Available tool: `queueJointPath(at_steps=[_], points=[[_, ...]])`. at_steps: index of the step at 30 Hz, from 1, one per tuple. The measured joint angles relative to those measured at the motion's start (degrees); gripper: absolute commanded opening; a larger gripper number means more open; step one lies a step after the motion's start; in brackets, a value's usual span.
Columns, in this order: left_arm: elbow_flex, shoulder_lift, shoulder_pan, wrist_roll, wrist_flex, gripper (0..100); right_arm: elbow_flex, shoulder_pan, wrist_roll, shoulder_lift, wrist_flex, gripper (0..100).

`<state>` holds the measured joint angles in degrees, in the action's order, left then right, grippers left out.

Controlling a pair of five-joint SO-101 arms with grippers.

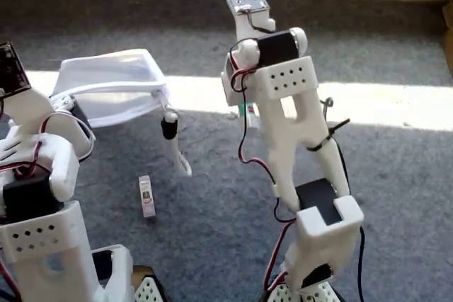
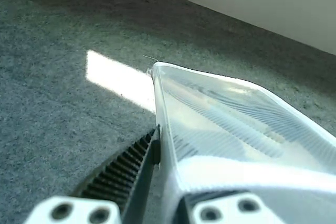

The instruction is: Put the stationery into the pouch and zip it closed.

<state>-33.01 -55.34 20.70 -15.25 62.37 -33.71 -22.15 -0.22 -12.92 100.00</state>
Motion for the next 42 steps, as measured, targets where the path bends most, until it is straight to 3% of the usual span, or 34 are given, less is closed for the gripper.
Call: queueJointPath(at_steps=[3, 12, 23, 30, 33, 37, 42], points=[[0.26, 0.00, -1.76, 0.00, 0.09, 1, 8.26, 0.09, 0.00, 3.96, -0.70, 3.6], [11.52, 1.32, -9.41, 3.52, 9.93, 1, 37.54, 6.59, 0.00, 14.59, -17.67, 3.6], [37.36, 26.37, -14.07, 3.69, 27.78, 1, 60.66, 9.85, 0.00, 26.81, -34.81, 3.8], [47.38, 38.86, -14.07, 5.98, 35.78, 1, 63.74, 9.76, 0.00, 27.25, -37.89, 4.2], [47.21, 41.58, -14.07, 6.15, 35.78, 1, 63.74, 9.76, 0.00, 27.25, -37.89, 7.4], [45.19, 41.76, -14.07, 6.15, 35.78, 1, 64.09, 9.76, 0.00, 27.34, -38.07, 20.0], [41.49, 41.67, -14.07, 6.15, 33.41, 1, 64.00, 9.76, 0.00, 27.34, -38.07, 21.1]])
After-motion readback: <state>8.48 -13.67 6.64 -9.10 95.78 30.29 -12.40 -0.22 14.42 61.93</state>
